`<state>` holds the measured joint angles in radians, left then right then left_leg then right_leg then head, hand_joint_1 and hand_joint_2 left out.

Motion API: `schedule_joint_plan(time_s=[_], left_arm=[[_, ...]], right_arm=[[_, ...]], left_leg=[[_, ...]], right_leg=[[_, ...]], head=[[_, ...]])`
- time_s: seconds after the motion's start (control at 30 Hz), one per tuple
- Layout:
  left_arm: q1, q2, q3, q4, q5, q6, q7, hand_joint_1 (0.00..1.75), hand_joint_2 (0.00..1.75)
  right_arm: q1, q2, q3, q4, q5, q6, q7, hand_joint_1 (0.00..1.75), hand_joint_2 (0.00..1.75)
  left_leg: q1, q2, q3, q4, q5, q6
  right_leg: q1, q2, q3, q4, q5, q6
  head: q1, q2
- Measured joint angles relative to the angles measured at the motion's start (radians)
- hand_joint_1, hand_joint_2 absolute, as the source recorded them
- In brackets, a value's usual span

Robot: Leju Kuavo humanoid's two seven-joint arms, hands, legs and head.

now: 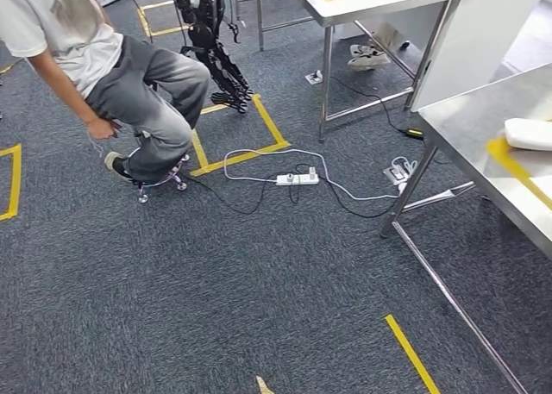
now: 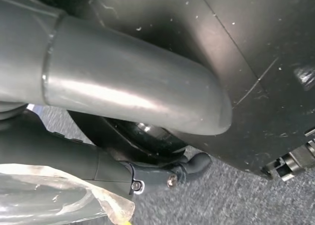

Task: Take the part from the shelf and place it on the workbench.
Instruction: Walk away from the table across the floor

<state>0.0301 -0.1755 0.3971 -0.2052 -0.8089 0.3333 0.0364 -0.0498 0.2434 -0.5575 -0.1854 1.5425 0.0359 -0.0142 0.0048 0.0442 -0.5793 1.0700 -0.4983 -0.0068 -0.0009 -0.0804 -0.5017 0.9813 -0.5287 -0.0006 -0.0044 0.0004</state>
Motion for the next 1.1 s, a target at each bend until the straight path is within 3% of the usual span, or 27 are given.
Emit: schedule_joint_plan(time_s=[0.07,0.13,0.17,0.23,0.3,0.33,0.37,0.4,0.43,0.5,0.57,0.6,0.63,0.67,0.73,0.8,0.83,0.87,0.9,0.97,1.0,1.07,1.1], left_arm=[[-0.003,0.0,0.0,0.0,-0.005,0.0,0.001,0.0,0.0],[-0.002,0.001,0.0,0.0,-0.012,0.0,0.002,0.0,0.0],[0.0,0.001,0.0,0.0,-0.016,0.001,0.002,0.0,0.0],[-0.001,0.002,-0.001,0.0,-0.024,-0.001,0.002,0.0,0.0],[-0.003,0.002,-0.004,0.0,-0.031,-0.006,0.002,0.0,0.0],[-0.003,0.002,-0.005,0.0,-0.034,-0.009,0.002,0.0,0.0],[-0.003,0.003,-0.005,0.0,-0.035,-0.011,0.002,0.0,0.0],[-0.003,0.003,-0.005,0.0,-0.037,-0.012,0.002,0.0,0.0],[-0.003,0.003,-0.006,0.0,-0.039,-0.012,0.002,0.0,0.0],[-0.003,0.003,-0.007,0.0,-0.047,-0.014,0.002,0.0,0.0],[-0.004,0.003,-0.01,0.0,-0.057,-0.017,0.002,0.0,0.0],[-0.004,0.003,-0.011,0.0,-0.062,-0.02,0.001,0.0,0.0],[-0.003,0.003,-0.012,0.0,-0.065,-0.022,0.0,0.0,0.0],[-0.001,0.003,-0.013,0.0,-0.067,-0.024,-0.001,0.0,0.0],[-0.001,0.004,-0.014,0.0,-0.071,-0.028,-0.004,0.0,0.0],[-0.006,0.004,-0.016,0.0,-0.078,-0.032,-0.007,0.0,0.0],[-0.009,0.004,-0.017,0.0,-0.082,-0.034,-0.008,0.0,0.0],[-0.01,0.005,-0.019,0.0,-0.084,-0.036,-0.009,0.0,0.0],[-0.011,0.005,-0.021,0.0,-0.086,-0.038,-0.01,0.0,0.0],[-0.01,0.006,-0.022,0.0,-0.089,-0.039,-0.012,0.0,0.0],[-0.012,0.007,-0.023,0.0,-0.092,-0.041,-0.012,0.0,0.0],[-0.018,0.008,-0.027,0.0,-0.102,-0.045,-0.013,0.0,0.0],[-0.021,0.008,-0.03,0.0,-0.109,-0.048,-0.014,0.0,0.0]], right_arm=[[0.0,0.0,0.004,0.0,0.001,0.001,0.002,0.0,0.0],[-0.002,0.0,0.008,0.0,0.002,0.0,0.002,0.0,0.0],[-0.003,0.0,0.01,-0.001,0.002,0.0,0.002,0.0,0.0],[-0.004,0.0,0.014,-0.001,-0.001,-0.002,-0.002,0.0,0.0],[-0.009,0.0,0.016,-0.001,-0.008,-0.003,-0.005,0.0,0.0],[-0.012,0.0,0.016,-0.001,-0.013,-0.003,-0.006,0.0,0.0],[-0.014,0.0,0.016,-0.001,-0.017,-0.004,-0.005,0.0,0.0],[-0.014,0.0,0.016,-0.001,-0.021,-0.004,-0.005,0.0,0.0],[-0.014,0.0,0.016,-0.001,-0.024,-0.004,-0.004,0.0,0.0],[-0.01,0.0,0.016,-0.001,-0.028,-0.004,-0.003,0.0,0.0],[-0.006,0.0,0.016,0.0,-0.031,-0.005,-0.003,0.0,0.0],[-0.006,0.001,0.016,0.0,-0.034,-0.005,-0.003,0.0,0.0],[-0.006,0.001,0.016,0.0,-0.038,-0.006,-0.002,0.0,0.0],[-0.006,0.002,0.015,0.0,-0.043,-0.007,-0.001,0.0,0.0],[-0.005,0.003,0.015,0.0,-0.052,-0.009,0.002,0.0,0.0],[-0.002,0.004,0.013,0.0,-0.061,-0.012,0.006,0.0,0.0],[0.0,0.004,0.012,0.0,-0.066,-0.014,0.007,0.0,0.0],[0.0,0.004,0.011,0.0,-0.069,-0.015,0.009,0.0,0.0],[0.001,0.003,0.009,0.0,-0.072,-0.017,0.011,0.0,0.0],[0.001,0.004,0.008,0.0,-0.076,-0.019,0.011,0.0,0.0],[0.001,0.004,0.008,0.0,-0.079,-0.021,0.011,0.0,0.0],[0.001,0.004,0.003,0.0,-0.09,-0.025,0.013,0.0,0.0],[0.0,0.004,-0.002,0.0,-0.096,-0.028,0.015,0.0,0.0]], left_leg=[[-0.006,0.024,0.025,-0.055,0.008,0.01],[-0.008,0.006,0.021,-0.057,0.009,0.023],[-0.007,-0.003,0.021,-0.059,0.01,0.028],[-0.003,-0.022,0.022,-0.063,0.014,0.039],[-0.003,-0.042,0.02,-0.063,0.016,0.045],[-0.004,-0.054,0.02,-0.063,0.016,0.046],[-0.005,-0.067,0.021,-0.062,0.016,0.047],[-0.005,-0.081,0.022,-0.062,0.016,0.047],[-0.005,-0.096,0.023,-0.061,0.016,0.047],[-0.006,-0.124,0.023,-0.058,0.015,0.044],[-0.005,-0.149,0.014,-0.054,0.017,0.034],[-0.004,-0.16,0.008,-0.053,0.021,0.027],[-0.003,-0.172,0.003,-0.054,0.025,0.021],[-0.002,-0.17,0.0,-0.052,0.024,0.015],[-0.006,-0.13,-0.021,-0.006,-0.007,0.007],[-0.006,-0.075,-0.075,0.116,-0.071,0.0],[-0.005,-0.063,-0.104,0.18,-0.096,-0.003],[-0.004,-0.057,-0.122,0.221,-0.106,-0.005],[-0.003,-0.053,-0.121,0.225,-0.096,-0.005],[-0.002,-0.037,-0.067,0.123,-0.032,-0.003],[-0.006,-0.011,-0.031,0.054,-0.007,-0.001],[-0.013,0.029,0.013,-0.038,0.014,0.009],[-0.017,0.036,0.016,-0.05,0.01,0.014]], right_leg=[[0.006,-0.019,0.004,0.002,-0.006,0.009],[0.007,-0.033,0.009,0.002,-0.011,0.019],[0.005,-0.024,0.007,0.007,-0.018,0.024],[0.002,0.022,-0.021,0.069,-0.06,0.033],[0.0,0.066,-0.085,0.206,-0.125,0.035],[0.0,0.073,-0.115,0.269,-0.144,0.035],[0.0,0.077,-0.132,0.3,-0.144,0.034],[0.0,0.079,-0.131,0.291,-0.124,0.032],[0.0,0.084,-0.113,0.243,-0.087,0.03],[-0.004,0.124,-0.056,0.106,-0.018,0.026],[-0.008,0.164,-0.021,0.028,0.0,0.023],[-0.008,0.169,-0.017,0.022,-0.004,0.021],[-0.009,0.159,-0.014,0.018,-0.003,0.016],[-0.009,0.146,-0.012,0.015,0.0,0.011],[-0.012,0.117,-0.007,0.008,0.004,0.001],[-0.01,0.083,-0.005,0.006,0.002,-0.005],[-0.008,0.066,-0.005,0.006,0.001,-0.007],[-0.008,0.05,-0.004,0.006,-0.001,-0.008],[-0.007,0.036,-0.003,0.006,-0.002,-0.008],[-0.007,0.012,0.003,0.006,-0.006,-0.006],[-0.005,0.002,0.005,0.007,-0.01,-0.003],[0.001,-0.017,0.006,0.009,-0.017,0.007],[0.004,-0.028,0.007,0.009,-0.02,0.012]], head=[[0.001,0.0],[0.001,0.0],[0.002,0.0],[0.006,0.0],[0.01,0.0],[0.01,0.0],[0.01,0.0],[0.01,0.0],[0.01,0.0],[0.01,0.0],[0.01,0.0],[0.01,0.0],[0.009,0.0],[0.009,0.0],[0.005,0.0],[0.001,0.0],[0.001,0.0],[0.001,0.0],[0.001,0.0],[0.001,0.0],[0.001,0.0],[0.001,0.0],[0.002,0.0]])
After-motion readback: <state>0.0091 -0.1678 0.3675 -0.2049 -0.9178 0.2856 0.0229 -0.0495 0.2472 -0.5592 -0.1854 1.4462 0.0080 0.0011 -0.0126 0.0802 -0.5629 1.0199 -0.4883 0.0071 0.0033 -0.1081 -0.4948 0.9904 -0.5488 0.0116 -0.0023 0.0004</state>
